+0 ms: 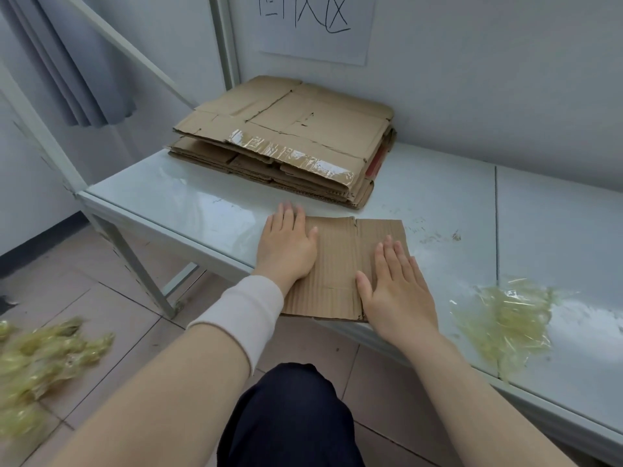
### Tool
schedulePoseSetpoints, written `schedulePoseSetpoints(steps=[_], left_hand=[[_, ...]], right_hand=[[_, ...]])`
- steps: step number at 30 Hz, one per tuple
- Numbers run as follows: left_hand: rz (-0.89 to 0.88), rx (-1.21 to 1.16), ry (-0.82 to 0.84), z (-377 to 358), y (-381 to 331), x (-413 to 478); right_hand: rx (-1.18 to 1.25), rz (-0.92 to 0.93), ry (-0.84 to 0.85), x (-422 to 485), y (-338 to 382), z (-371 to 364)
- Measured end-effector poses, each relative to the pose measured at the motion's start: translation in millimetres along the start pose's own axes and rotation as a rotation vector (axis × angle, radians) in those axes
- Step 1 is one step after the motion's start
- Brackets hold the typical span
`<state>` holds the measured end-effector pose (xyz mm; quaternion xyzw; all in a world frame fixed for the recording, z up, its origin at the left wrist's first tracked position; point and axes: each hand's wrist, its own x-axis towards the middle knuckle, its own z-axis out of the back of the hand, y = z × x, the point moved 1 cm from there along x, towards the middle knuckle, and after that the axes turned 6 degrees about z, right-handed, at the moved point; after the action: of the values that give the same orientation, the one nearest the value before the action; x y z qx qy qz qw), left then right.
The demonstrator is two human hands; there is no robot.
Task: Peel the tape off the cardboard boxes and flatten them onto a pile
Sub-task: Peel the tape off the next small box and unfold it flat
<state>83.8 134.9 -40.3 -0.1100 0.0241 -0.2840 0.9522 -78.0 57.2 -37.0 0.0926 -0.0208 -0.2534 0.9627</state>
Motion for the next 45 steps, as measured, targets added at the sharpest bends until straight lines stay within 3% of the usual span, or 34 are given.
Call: schedulePoseSetpoints(steps=[7, 13, 16, 18, 20, 23, 26, 27, 31, 36, 39, 45], left_hand=[[0.036, -0.109, -0.026, 7.3, 16.2, -91.4], [0.367, -0.890, -0.104, 26.5, 34.0, -113.9], [0.469, -1.173, 0.003, 33.6, 45.3, -105.4], [0.535, -1.409, 0.133, 40.1, 46.6, -101.9], [0.511, -1.499, 0.186, 48.8, 48.3, -98.5], [0.434, -1.632, 0.116, 65.9, 57.8, -85.9], [0.378, -1.756, 0.026, 80.0, 65.1, -71.5], [0.381, -1.780, -0.014, 84.1, 64.6, -67.3], [0.353, -1.887, -0.097, 94.5, 58.5, -44.2], [0.281, -1.799, -0.102, 106.2, 52.2, 23.5], [0.284, -1.742, -0.121, 121.2, 61.1, 96.7], [0.452, -1.196, -0.337, 127.0, 72.6, 201.7]], right_hand=[[0.065, -0.007, 0.050, -1.1, 0.1, 6.2], [0.121, 0.001, 0.102, -7.8, 3.8, 11.9], [0.195, 0.030, 0.084, -11.1, 3.3, 15.0], [0.327, 0.029, 0.059, -12.2, 2.4, 20.7], [0.496, 0.003, 0.028, -17.5, 4.3, 29.1], [0.766, -0.110, -0.134, -25.6, 9.0, 44.7], [1.230, -0.286, -0.273, -23.8, 15.3, 67.0], [1.350, -0.296, -0.270, -21.0, 19.6, 73.2], [1.427, -0.313, -0.343, 6.8, 34.2, 82.8], [1.430, -0.394, -0.359, 80.9, 37.2, 87.2], [1.305, -0.356, -0.340, 140.2, 38.8, 94.3], [1.133, -0.260, -0.227, 234.6, 49.0, 107.8]])
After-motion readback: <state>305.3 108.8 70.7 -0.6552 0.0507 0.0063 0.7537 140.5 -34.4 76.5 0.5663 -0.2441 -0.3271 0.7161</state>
